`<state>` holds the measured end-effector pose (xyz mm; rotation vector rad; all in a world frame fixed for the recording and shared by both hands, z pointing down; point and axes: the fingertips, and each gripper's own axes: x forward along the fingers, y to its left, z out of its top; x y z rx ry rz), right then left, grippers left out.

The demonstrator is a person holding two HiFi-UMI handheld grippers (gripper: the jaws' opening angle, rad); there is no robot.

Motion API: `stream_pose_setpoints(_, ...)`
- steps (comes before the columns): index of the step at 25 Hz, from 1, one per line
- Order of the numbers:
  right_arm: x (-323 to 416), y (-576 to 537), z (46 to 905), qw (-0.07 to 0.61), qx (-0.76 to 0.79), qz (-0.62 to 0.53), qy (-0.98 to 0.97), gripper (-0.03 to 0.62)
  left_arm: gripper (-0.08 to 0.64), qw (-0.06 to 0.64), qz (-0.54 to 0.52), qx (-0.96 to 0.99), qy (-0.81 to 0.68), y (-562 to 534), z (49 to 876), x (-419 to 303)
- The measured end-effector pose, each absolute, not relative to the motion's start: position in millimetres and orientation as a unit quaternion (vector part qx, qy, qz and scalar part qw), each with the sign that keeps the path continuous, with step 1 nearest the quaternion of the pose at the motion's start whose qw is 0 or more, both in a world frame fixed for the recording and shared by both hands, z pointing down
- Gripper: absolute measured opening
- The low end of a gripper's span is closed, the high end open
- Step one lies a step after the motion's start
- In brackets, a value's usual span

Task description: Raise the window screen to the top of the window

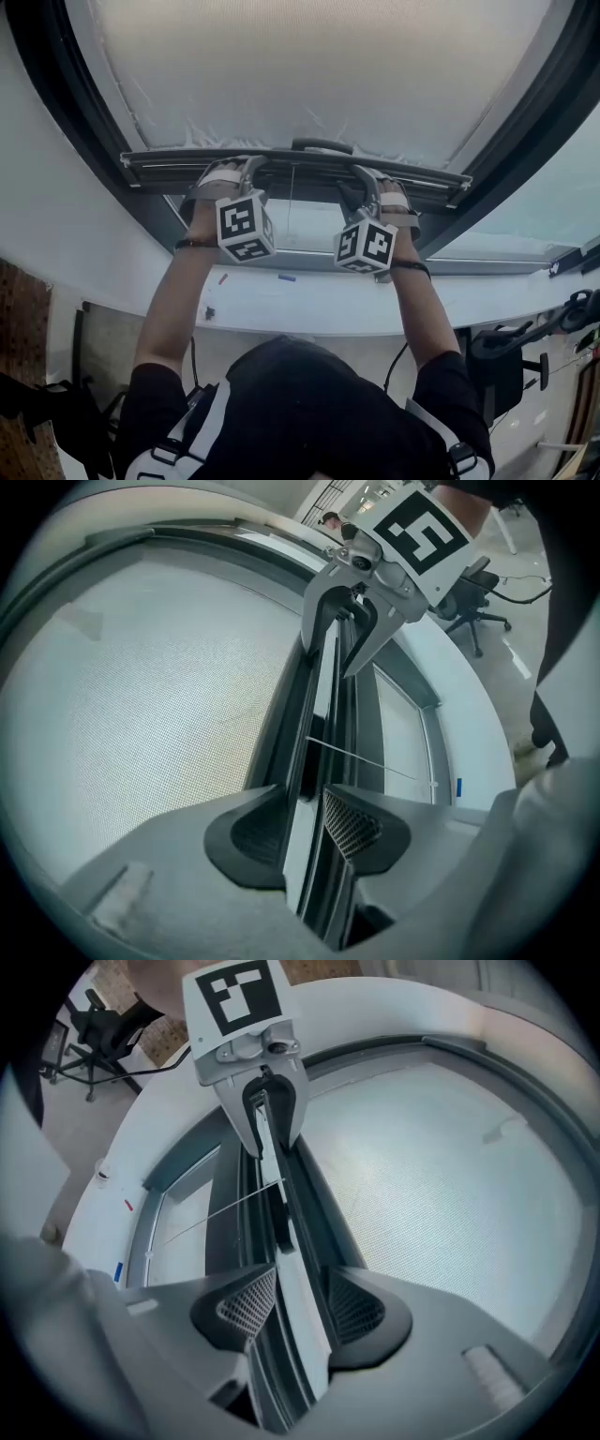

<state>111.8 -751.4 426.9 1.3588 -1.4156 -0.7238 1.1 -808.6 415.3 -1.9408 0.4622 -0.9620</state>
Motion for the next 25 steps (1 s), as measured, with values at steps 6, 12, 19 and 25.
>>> stream_pose_setpoints(6,102,-737,386,0.387,0.633,-0.309,-0.595,0.185,0.116,0.468,-0.372,-0.775,0.206,-811,382,0)
stream_pose_setpoints(12,78,-709,406,0.295,0.655,-0.255,-0.647,0.151,0.034,0.496,-0.335,-0.765,0.239,-820,325,3)
stream_pose_setpoints(19,53,-714,506,0.216,0.616,-0.034,-0.756,0.14,0.031,0.511,-0.333,-0.754,0.244,-818,305,2)
stream_pose_setpoints(25,31,-734,583,0.187,0.58,0.094,-0.787,0.148,0.032,0.509,-0.308,-0.766,0.242,-815,280,3)
